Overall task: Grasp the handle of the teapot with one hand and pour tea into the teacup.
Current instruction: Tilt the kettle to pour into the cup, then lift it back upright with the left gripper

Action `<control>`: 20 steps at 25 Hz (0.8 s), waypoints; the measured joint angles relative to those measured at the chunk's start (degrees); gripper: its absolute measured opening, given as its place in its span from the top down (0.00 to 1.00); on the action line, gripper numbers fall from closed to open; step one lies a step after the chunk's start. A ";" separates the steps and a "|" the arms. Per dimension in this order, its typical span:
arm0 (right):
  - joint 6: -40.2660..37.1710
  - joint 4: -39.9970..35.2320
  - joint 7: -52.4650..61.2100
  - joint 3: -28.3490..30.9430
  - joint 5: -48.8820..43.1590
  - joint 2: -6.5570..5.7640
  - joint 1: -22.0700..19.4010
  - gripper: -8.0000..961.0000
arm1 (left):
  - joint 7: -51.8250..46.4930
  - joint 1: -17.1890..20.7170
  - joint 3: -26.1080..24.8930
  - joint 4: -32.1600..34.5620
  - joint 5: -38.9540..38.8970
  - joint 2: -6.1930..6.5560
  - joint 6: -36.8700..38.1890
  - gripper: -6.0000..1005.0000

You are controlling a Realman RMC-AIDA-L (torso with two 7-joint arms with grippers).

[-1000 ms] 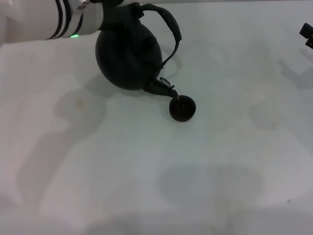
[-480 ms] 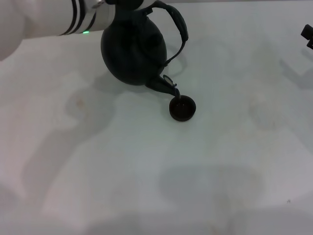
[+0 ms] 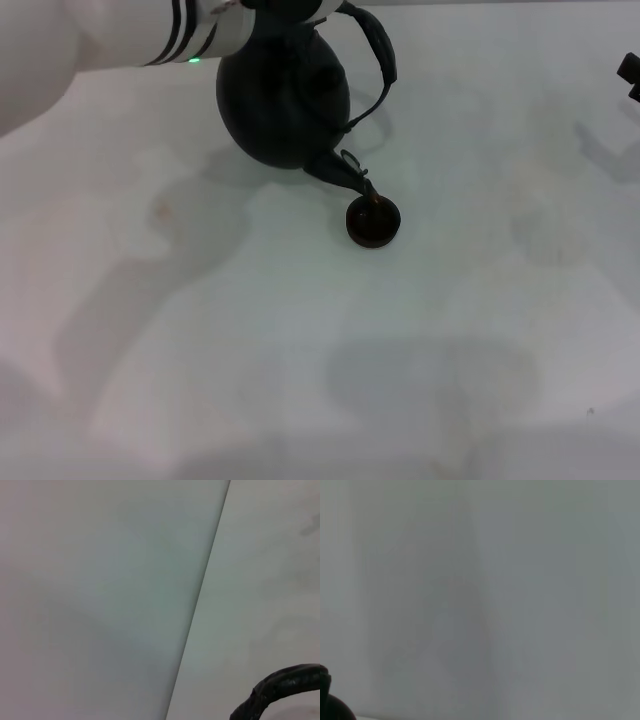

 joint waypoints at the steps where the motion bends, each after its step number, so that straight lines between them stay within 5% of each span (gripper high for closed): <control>1: -0.12 0.00 0.00 0.00 -0.02 0.00 0.00 0.12 | -0.02 -0.11 0.02 0.00 0.01 0.00 0.00 0.89; 20: -1.13 0.00 -0.47 1.27 0.15 0.00 0.00 0.12 | -0.08 -0.03 0.13 -0.10 0.07 0.35 0.15 0.89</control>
